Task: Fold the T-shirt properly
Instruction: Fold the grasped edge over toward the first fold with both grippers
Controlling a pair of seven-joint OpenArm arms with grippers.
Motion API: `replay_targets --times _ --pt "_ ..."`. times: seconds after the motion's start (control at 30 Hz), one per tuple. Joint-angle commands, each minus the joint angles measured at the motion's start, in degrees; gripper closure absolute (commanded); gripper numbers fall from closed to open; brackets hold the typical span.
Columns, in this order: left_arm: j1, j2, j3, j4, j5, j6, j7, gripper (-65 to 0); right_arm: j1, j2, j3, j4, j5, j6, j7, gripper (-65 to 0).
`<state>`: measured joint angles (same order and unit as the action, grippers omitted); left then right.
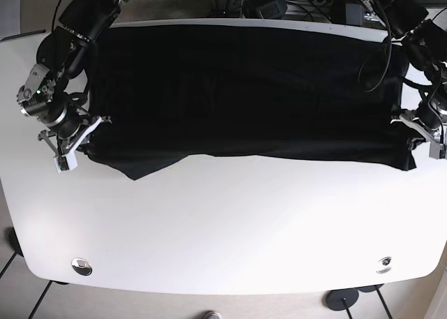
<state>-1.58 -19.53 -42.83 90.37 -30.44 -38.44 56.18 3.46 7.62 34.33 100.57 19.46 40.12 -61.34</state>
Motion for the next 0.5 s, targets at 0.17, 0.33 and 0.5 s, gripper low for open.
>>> replay_targets --times 0.17,0.33,0.5 --pt "6.2 -1.3 -2.5 0.9 -2.9 0.2 -1.2 0.0 -9.7 1.0 1.1 4.6 3.7 -0.12 1.1 -1.6" --pt "10.6 -1.3 -2.5 0.8 -2.9 0.2 -1.2 0.0 -15.4 0.9 3.7 4.6 6.9 -0.12 1.2 -1.9" --pt "12.9 -1.3 -2.4 0.8 -2.5 0.6 -1.2 -0.1 -18.5 1.0 3.6 5.1 7.7 -0.12 1.2 -4.6"
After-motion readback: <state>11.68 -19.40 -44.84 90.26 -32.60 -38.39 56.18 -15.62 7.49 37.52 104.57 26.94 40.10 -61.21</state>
